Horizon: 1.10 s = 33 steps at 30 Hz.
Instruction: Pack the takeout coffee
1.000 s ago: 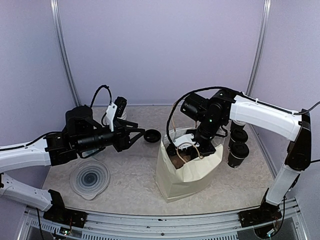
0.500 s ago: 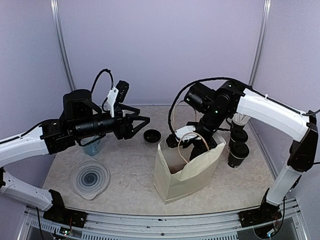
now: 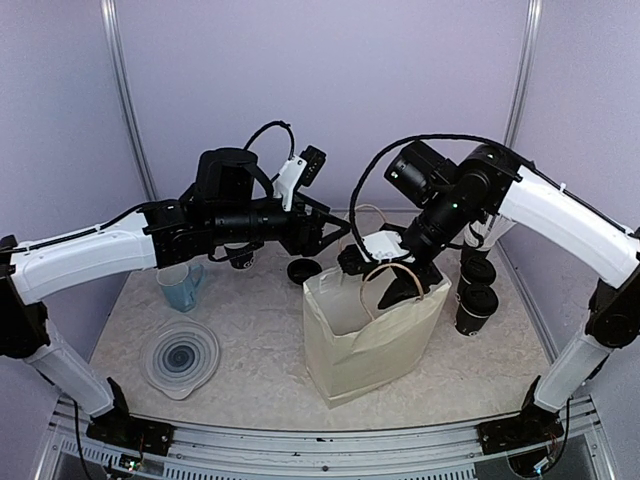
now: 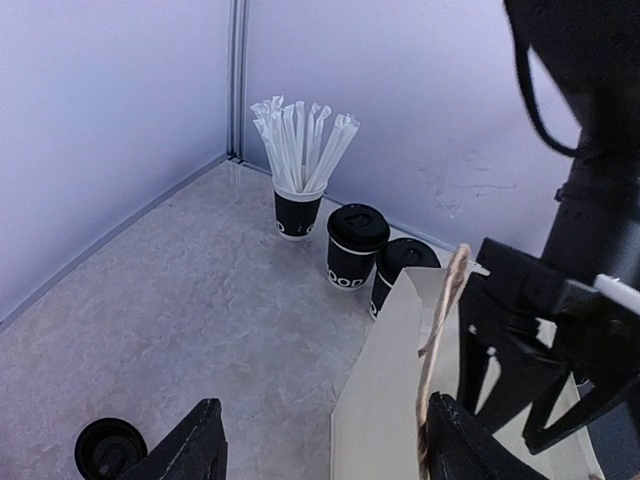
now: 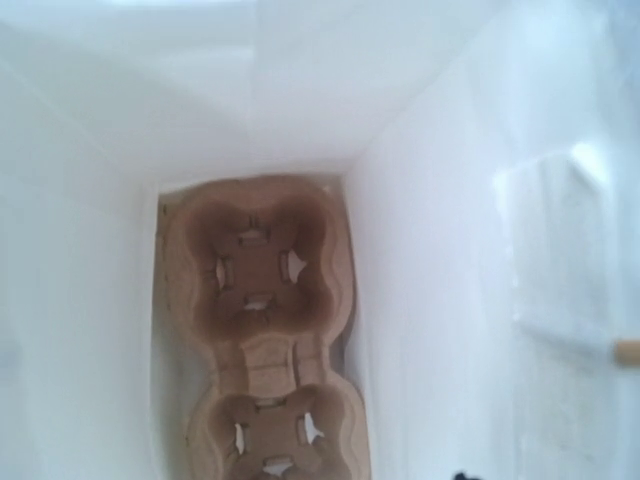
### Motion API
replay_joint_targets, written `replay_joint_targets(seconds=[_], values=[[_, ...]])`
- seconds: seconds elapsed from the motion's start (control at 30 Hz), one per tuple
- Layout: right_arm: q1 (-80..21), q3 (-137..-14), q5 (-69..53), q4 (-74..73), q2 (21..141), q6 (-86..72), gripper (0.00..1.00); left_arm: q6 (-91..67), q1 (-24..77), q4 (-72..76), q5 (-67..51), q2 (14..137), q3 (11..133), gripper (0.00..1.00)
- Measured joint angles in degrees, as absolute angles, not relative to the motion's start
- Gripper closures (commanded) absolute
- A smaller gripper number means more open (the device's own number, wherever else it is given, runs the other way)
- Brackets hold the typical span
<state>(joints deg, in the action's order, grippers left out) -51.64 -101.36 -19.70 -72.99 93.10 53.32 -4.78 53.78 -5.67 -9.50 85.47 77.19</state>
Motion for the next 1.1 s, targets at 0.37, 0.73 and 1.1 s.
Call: replay_joint_targets(seconds=[0.37, 0.73, 1.1], values=[[-41.2, -105.9, -29.5, -72.4, 85.4, 54.5, 0.43, -2.3, 53.7, -9.3, -14.8, 94.8, 86.6, 1.0], [-16.6, -94.6, -42.7, -55.4, 75.9, 46.3, 0.42, 3.8, 59.0, -11.6, -15.0, 93.4, 90.2, 1.0], [-15.0, -84.3, -44.4, -47.6, 74.0, 40.9, 0.39, 5.5, 73.3, -14.2, -10.3, 86.7, 80.3, 1.0]])
